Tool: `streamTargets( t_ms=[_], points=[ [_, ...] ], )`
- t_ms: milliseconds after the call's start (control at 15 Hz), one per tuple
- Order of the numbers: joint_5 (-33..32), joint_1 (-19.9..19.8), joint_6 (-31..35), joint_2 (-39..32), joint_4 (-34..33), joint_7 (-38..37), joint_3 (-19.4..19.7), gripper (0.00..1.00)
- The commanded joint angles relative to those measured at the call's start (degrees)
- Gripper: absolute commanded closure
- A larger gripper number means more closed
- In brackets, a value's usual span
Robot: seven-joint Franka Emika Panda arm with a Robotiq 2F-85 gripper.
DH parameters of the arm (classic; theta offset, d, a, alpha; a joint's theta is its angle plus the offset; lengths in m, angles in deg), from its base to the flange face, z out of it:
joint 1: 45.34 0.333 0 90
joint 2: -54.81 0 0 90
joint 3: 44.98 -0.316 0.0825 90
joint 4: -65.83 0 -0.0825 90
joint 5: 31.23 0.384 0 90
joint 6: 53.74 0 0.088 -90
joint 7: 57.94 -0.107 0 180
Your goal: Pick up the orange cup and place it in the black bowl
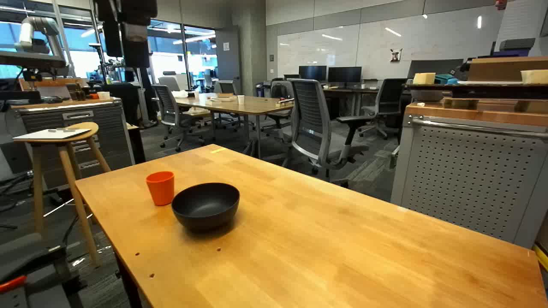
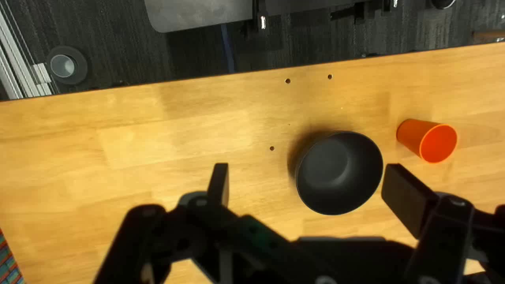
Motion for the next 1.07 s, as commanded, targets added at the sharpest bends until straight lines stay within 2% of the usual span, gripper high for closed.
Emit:
streamTargets(
  t_ms=[0,200,333,733,1000],
  points=[
    [0.41,-0.84,-0.03,-0.22,-0.3,0.42,-0.67,0.0],
    [0.41,-0.82,-0.04,0.02,-0.65,0.41,-0.65,0.0],
    [0.78,-0.11,2.05,-2.95,0.02,-2.45,-2.41,0.0],
    [0.34,4.79,17.17,-15.68,6.91,-11.06,-13.08,0.0],
    [0.06,8.84,25.49,-28.69,6.21,-15.84,-19.11,0.0]
  ],
)
